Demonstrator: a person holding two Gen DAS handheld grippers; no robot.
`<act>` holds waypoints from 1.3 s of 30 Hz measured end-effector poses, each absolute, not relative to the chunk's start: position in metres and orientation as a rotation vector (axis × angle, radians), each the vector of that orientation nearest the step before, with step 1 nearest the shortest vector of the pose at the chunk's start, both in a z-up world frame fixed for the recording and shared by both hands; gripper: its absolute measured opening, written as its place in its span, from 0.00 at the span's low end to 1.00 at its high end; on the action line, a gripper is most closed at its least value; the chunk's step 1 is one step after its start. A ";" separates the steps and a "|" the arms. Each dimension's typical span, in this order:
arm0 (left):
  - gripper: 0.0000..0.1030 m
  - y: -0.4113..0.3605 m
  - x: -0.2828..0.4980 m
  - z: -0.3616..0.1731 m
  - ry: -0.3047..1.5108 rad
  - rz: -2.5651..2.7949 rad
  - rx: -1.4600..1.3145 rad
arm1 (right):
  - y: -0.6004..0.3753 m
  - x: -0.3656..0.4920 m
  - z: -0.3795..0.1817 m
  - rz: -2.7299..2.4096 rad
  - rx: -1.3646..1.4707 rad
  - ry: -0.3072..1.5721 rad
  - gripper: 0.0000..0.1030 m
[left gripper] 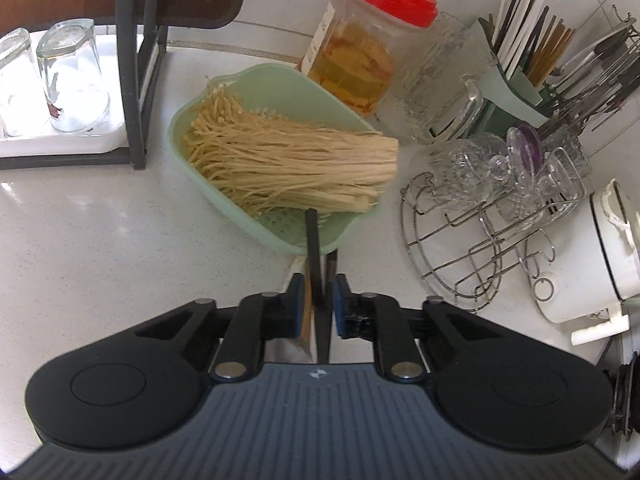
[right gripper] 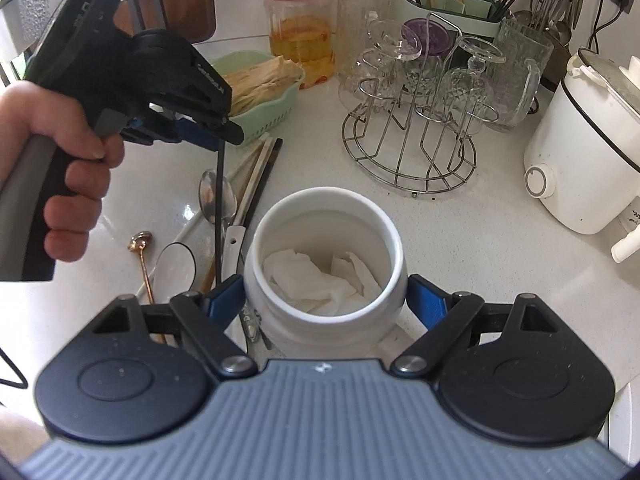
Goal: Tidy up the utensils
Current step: 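Close the left tool on a black chopstick, then lift the black chopstick with the left tool and carry it over the jar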
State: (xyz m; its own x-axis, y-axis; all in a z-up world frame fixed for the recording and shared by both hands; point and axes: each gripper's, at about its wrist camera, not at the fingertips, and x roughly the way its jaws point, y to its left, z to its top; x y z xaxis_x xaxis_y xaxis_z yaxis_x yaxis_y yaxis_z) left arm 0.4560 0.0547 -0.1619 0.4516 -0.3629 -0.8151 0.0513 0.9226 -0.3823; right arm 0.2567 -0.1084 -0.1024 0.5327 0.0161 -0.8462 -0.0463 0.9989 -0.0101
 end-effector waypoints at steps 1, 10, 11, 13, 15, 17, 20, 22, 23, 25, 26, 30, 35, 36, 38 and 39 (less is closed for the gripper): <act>0.10 0.055 0.456 -0.162 1.079 -0.262 -0.333 | -0.108 0.257 -0.102 0.039 -0.036 1.009 0.87; 0.06 0.048 0.438 -0.145 1.046 -0.285 -0.325 | -0.112 0.257 -0.102 0.065 -0.044 1.001 0.87; 0.06 0.047 0.435 -0.142 1.041 -0.286 -0.320 | -0.112 0.257 -0.102 0.069 -0.045 1.000 0.87; 0.06 0.047 0.429 -0.137 1.030 -0.267 -0.303 | -0.113 0.258 -0.102 0.074 -0.046 1.002 0.87; 0.07 0.047 0.424 -0.132 1.037 -0.266 -0.302 | -0.113 0.259 -0.101 0.092 -0.062 1.006 0.87; 0.06 0.049 0.416 -0.126 1.024 -0.258 -0.298 | -0.115 0.260 -0.100 0.111 -0.067 1.008 0.87; 0.06 0.052 0.405 -0.122 1.021 -0.244 -0.310 | -0.117 0.259 -0.101 0.133 -0.073 0.992 0.87; 0.06 0.053 0.398 -0.117 1.013 -0.228 -0.317 | -0.118 0.257 -0.101 0.142 -0.076 0.983 0.86; 0.06 0.054 0.393 -0.114 1.004 -0.224 -0.321 | -0.119 0.256 -0.101 0.147 -0.077 0.979 0.86; 0.06 0.054 0.384 -0.106 0.983 -0.225 -0.324 | -0.120 0.255 -0.101 0.159 -0.081 0.969 0.86; 0.06 0.054 0.380 -0.102 0.973 -0.224 -0.327 | -0.121 0.254 -0.101 0.164 -0.082 0.965 0.86; 0.06 0.053 0.364 -0.087 0.937 -0.222 -0.336 | -0.123 0.252 -0.101 0.183 -0.082 0.953 0.86; 0.06 0.051 0.342 -0.073 0.894 -0.215 -0.345 | -0.126 0.250 -0.103 0.213 -0.090 0.933 0.86; 0.06 0.050 0.338 -0.070 0.886 -0.215 -0.348 | -0.127 0.249 -0.103 0.220 -0.092 0.928 0.86; 0.05 0.049 0.330 -0.066 0.872 -0.205 -0.345 | -0.128 0.248 -0.104 0.233 -0.098 0.917 0.86; 0.05 0.049 0.326 -0.064 0.868 -0.205 -0.347 | -0.129 0.247 -0.104 0.236 -0.099 0.912 0.86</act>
